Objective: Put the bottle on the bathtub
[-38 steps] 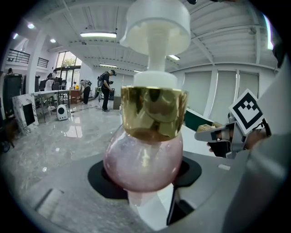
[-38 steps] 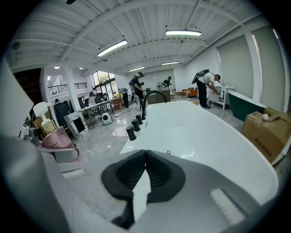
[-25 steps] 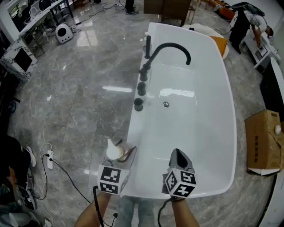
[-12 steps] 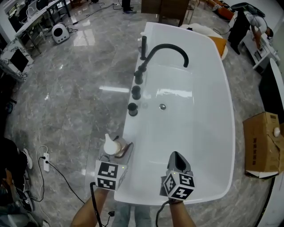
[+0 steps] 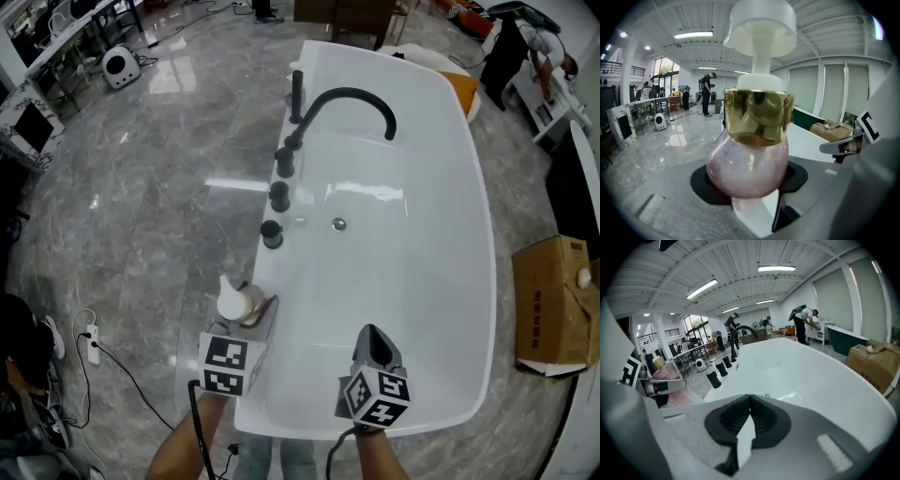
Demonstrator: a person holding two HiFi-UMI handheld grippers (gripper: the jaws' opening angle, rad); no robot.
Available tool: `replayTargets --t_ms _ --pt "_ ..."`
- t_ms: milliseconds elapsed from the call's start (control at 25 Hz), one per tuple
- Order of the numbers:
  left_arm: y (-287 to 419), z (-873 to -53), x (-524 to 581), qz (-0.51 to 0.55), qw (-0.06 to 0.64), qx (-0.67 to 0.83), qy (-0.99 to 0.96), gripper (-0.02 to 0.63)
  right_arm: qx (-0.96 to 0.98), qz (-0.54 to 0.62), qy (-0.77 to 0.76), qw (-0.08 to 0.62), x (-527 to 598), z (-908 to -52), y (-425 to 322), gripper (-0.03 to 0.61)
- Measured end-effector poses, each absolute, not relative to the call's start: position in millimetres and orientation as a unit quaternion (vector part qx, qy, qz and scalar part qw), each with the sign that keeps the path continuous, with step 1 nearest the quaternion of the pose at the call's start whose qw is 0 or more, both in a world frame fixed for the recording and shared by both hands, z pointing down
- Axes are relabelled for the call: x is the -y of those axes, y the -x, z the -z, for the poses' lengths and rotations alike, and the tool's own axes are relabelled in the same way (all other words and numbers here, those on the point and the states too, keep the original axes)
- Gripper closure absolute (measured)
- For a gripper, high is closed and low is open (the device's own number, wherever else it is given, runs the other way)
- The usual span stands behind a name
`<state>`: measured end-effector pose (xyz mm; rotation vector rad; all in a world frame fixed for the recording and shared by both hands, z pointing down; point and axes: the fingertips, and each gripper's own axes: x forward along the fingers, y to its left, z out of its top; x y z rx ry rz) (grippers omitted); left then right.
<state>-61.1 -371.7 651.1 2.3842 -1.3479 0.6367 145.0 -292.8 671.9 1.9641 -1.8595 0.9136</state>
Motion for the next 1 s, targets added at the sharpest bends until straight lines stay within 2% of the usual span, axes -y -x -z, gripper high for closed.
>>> replayTargets --t_ms 1000 --pt "54 -678 385 -0.255 0.183 0.47 -0.825 0.367 0.635 -0.338 -0.677 0.154 291 -698 -157 0.575"
